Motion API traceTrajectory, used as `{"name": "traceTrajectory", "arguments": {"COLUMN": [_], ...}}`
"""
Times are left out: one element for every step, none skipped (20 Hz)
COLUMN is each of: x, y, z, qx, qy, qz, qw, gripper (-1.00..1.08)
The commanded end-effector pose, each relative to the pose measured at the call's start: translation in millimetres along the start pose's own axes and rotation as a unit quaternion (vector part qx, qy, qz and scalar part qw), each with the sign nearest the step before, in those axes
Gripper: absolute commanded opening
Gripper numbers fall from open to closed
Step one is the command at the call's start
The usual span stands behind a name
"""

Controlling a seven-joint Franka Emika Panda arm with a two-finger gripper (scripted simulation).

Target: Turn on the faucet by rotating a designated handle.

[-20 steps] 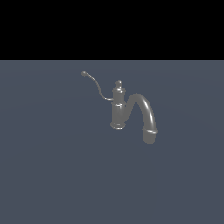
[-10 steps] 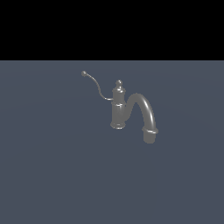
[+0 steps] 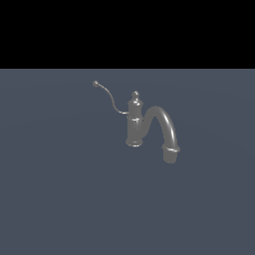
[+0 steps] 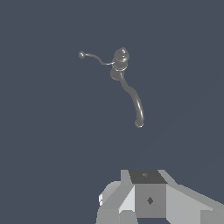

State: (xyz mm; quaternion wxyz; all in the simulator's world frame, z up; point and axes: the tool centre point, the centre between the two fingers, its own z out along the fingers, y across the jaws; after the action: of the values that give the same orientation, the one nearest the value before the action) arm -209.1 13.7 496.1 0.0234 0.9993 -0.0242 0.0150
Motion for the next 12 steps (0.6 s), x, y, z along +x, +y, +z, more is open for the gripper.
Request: {"name": "traceTrajectory", "arguments": {"x": [10.3, 15.1, 20.1, 25.5, 31.1, 36.9, 42.8, 48.6, 54.4, 60.2, 66.0, 71.7], "y": [-2.6, -3.8, -5.1, -6.5, -8.1, -9.7, -11.3, -13.0, -14.7, -16.5, -18.2, -20.0], "z": [3.7, 5.4, 7.4, 9.5, 11.8, 14.4, 17.1, 19.9, 22.8, 25.8, 28.9, 32.1], "qx": [0.003, 0.004, 0.006, 0.007, 0.009, 0.010, 0.012, 0.013, 0.014, 0.015, 0.017, 0.018], "qy": [-0.001, -0.001, -0.002, -0.002, -0.003, -0.003, -0.004, -0.004, -0.005, -0.006, -0.007, -0.007], "qz": [0.020, 0.029, 0.038, 0.049, 0.060, 0.071, 0.083, 0.094, 0.106, 0.117, 0.129, 0.141], "qw": [0.9998, 0.9996, 0.9992, 0.9988, 0.9982, 0.9974, 0.9965, 0.9955, 0.9943, 0.9929, 0.9915, 0.9899], "gripper": [-1.00, -1.00, -1.00, -1.00, -1.00, -1.00, -1.00, -1.00, -1.00, -1.00, -1.00, -1.00]}}
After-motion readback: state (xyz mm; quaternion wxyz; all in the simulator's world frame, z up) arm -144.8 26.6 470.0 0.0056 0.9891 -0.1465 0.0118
